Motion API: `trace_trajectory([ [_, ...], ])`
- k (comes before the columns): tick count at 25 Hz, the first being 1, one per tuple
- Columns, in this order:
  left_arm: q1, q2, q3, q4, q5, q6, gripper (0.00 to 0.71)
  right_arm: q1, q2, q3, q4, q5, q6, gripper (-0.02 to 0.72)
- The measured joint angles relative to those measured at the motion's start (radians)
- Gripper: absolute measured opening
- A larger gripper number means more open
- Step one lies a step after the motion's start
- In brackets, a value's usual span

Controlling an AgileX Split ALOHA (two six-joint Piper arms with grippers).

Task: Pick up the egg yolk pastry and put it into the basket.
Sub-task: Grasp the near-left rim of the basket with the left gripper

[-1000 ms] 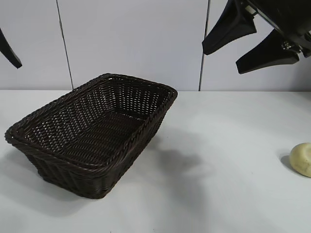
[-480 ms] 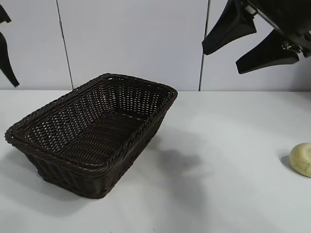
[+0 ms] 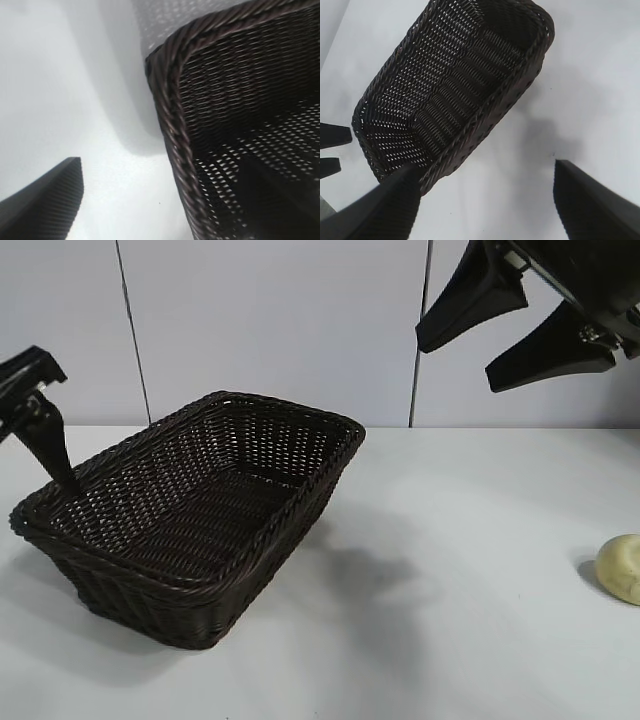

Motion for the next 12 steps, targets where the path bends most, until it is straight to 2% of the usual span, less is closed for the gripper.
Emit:
trace_trajectory([
  [5, 0.000, 0.078, 0.000, -0.027, -0.074, 0.003, 0.605, 0.000, 0.000, 0.000, 0.000, 0.000, 0.000, 0.538],
  [12, 0.000, 0.180, 0.000, -0.053, -0.118, 0.005, 0.605, 0.000, 0.000, 0.000, 0.000, 0.000, 0.000, 0.538],
])
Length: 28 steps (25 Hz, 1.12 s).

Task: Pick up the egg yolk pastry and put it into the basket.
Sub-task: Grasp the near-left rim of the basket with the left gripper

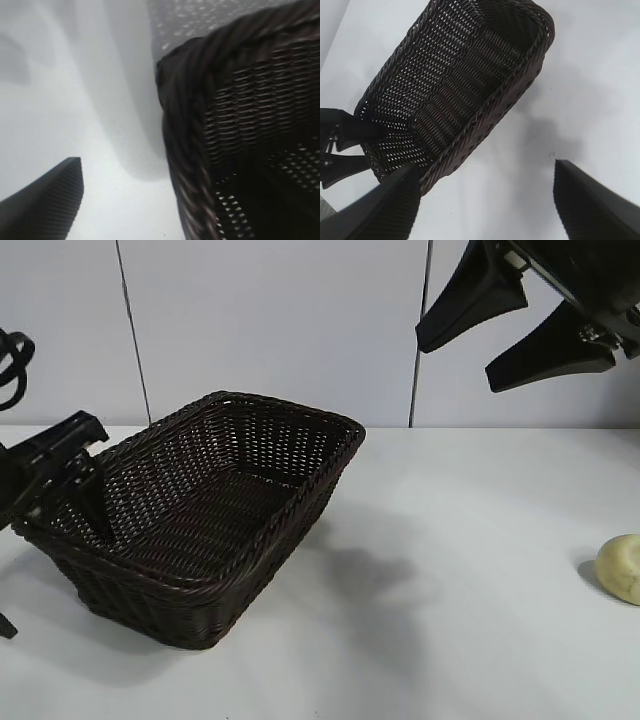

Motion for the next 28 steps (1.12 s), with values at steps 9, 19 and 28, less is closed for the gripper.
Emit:
trace_trajectory([
  [9, 0.000, 0.045, 0.000, -0.003, -0.048, 0.000, 0.601, 0.000, 0.000, 0.000, 0.000, 0.000, 0.000, 0.538],
  [19, -0.061, 0.085, 0.000, -0.027, -0.093, 0.002, 0.587, 0.000, 0.000, 0.000, 0.000, 0.000, 0.000, 0.538],
  [28, -0.061, 0.085, 0.000, -0.030, -0.098, 0.002, 0.347, 0.000, 0.000, 0.000, 0.000, 0.000, 0.000, 0.538],
])
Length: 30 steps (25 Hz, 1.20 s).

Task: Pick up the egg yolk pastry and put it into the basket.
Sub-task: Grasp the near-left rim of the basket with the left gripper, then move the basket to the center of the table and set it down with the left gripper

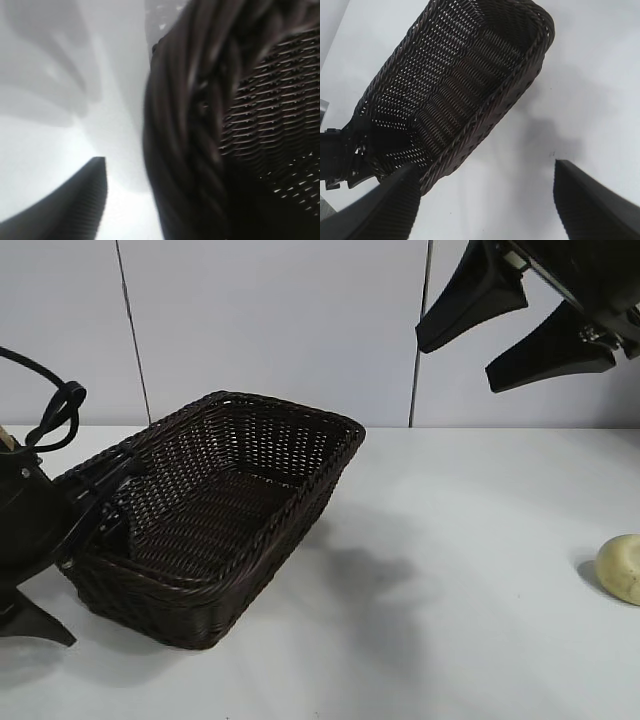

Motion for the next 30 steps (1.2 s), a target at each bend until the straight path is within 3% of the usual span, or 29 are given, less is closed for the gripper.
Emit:
trace_trajectory([
  [4, 0.000, 0.000, -0.015, -0.004, -0.007, -0.002, 0.172, 0.000, 0.000, 0.000, 0.000, 0.000, 0.000, 0.538],
  [7, 0.001, 0.000, -0.042, -0.002, 0.016, -0.004, 0.099, 0.000, 0.000, 0.000, 0.000, 0.002, 0.000, 0.538],
  [15, 0.007, 0.001, -0.103, 0.000, 0.111, -0.014, 0.099, 0.000, 0.000, 0.000, 0.000, 0.004, 0.000, 0.538],
  [19, 0.056, 0.006, -0.144, 0.000, 0.167, 0.033, 0.099, 0.000, 0.000, 0.000, 0.000, 0.007, 0.000, 0.538],
  [26, 0.164, 0.011, -0.303, -0.118, 0.325, 0.436, 0.099, 0.000, 0.000, 0.000, -0.003, 0.008, 0.000, 0.538],
  [30, 0.191, 0.027, -0.406, -0.168, 0.414, 0.645, 0.099, 0.000, 0.000, 0.000, -0.004, 0.009, 0.000, 0.538],
])
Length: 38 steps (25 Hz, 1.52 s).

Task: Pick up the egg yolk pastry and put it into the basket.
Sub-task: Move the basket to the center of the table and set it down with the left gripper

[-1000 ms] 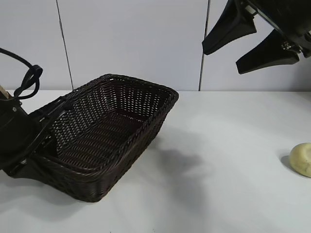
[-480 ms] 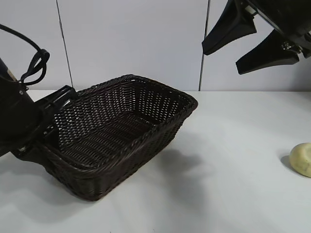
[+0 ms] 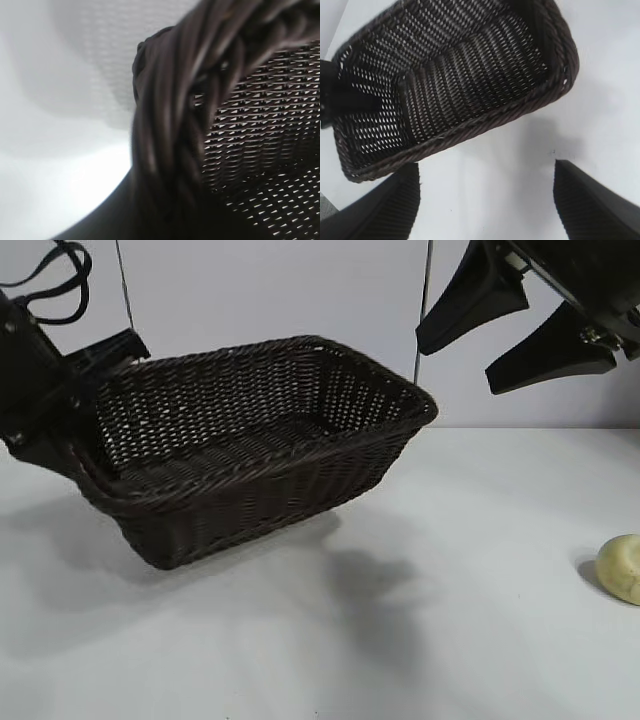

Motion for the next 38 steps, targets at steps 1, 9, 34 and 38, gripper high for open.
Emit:
trace_trajectory([
  [1, 0.001, 0.008, -0.029, 0.000, 0.031, 0.044, 0.099, 0.000, 0.000, 0.000, 0.000, 0.000, 0.000, 0.538],
  [9, 0.001, 0.129, -0.203, 0.004, 0.224, 0.314, 0.099, 0.000, 0.000, 0.000, 0.000, 0.013, 0.000, 0.538],
  [34, 0.002, 0.298, -0.235, 0.004, 0.201, 0.470, 0.099, 0.000, 0.000, 0.000, 0.000, 0.013, 0.000, 0.538],
  [38, 0.002, 0.298, -0.235, 0.003, 0.198, 0.470, 0.104, 0.000, 0.000, 0.000, 0.000, 0.013, 0.000, 0.538],
])
